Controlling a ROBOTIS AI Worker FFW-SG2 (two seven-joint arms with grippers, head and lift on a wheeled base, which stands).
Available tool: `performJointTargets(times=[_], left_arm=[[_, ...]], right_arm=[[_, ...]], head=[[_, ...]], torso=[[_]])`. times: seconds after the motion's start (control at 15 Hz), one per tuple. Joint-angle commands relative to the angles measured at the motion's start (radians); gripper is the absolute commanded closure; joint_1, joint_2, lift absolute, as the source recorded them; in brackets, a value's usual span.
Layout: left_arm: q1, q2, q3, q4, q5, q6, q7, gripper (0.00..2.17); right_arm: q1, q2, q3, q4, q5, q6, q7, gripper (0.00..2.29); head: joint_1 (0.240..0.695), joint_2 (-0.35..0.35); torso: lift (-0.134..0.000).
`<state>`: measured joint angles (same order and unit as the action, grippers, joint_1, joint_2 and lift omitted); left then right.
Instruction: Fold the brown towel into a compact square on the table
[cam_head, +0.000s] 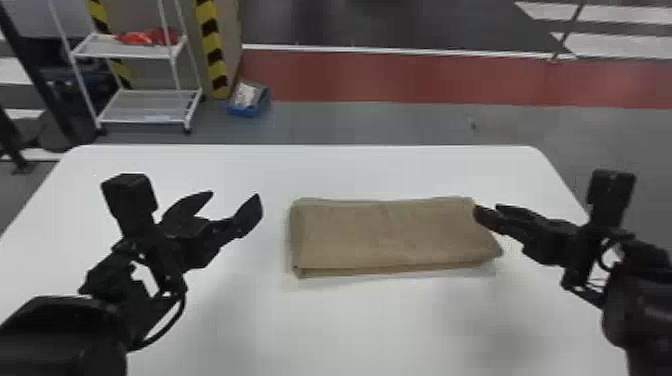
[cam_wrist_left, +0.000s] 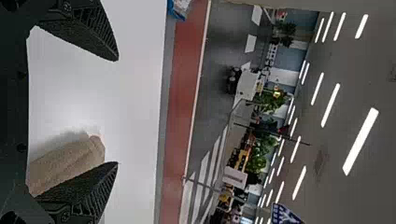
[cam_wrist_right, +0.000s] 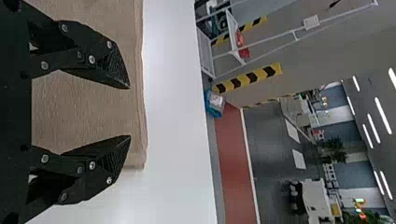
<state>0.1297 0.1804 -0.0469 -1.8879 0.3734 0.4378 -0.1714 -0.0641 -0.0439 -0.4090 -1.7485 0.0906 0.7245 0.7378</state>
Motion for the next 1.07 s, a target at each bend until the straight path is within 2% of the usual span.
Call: performJointTargets(times=[0.0, 0.07, 0.13, 0.2, 0.4, 0.73, 0.93, 1.0], left_arm=[[0.001, -0.004, -0.065, 0.001, -0.025, -0.006, 0.010, 0.10], [0.001, -0.006, -0.099, 0.006, -0.039, -0.006, 0.029, 0.10], [0.001, -0.006, -0.139, 0.009, -0.060, -0.003, 0.050, 0.10], [0.005, -0.006, -0.174, 0.009, -0.082, -0.003, 0.093, 0.10], [0.008, -0.010, -0.215, 0.018, -0.074, -0.006, 0.133, 0.10], [0.008, -0.010, -0.254, 0.020, -0.087, 0.052, 0.178, 0.12], [0.019, -0.009, -0.263, 0.020, -0.076, 0.095, 0.179, 0.30], [0.021, -0.009, -0.269, 0.020, -0.077, 0.101, 0.181, 0.43]], right_arm=[[0.007, -0.028, -0.085, 0.038, 0.018, -0.069, 0.002, 0.11], [0.013, -0.033, -0.120, 0.044, 0.020, -0.093, 0.008, 0.11], [0.015, -0.034, -0.166, 0.053, 0.023, -0.118, 0.028, 0.11], [0.013, -0.034, -0.214, 0.064, 0.021, -0.136, 0.045, 0.11], [0.015, -0.044, -0.275, 0.076, 0.011, -0.151, 0.068, 0.11], [0.015, -0.044, -0.271, 0.086, 0.011, -0.167, 0.071, 0.11], [0.012, -0.044, -0.266, 0.093, 0.012, -0.173, 0.071, 0.11], [0.010, -0.044, -0.267, 0.096, 0.012, -0.176, 0.071, 0.11]], head=[[0.695, -0.137], [0.695, -0.167], [0.695, -0.237], [0.695, -0.270], [0.695, -0.350], [0.695, -0.350], [0.695, -0.350], [0.695, -0.350]], torso=[[-0.124], [-0.124], [-0.124], [-0.124], [-0.124], [-0.124], [-0.124], [-0.124]])
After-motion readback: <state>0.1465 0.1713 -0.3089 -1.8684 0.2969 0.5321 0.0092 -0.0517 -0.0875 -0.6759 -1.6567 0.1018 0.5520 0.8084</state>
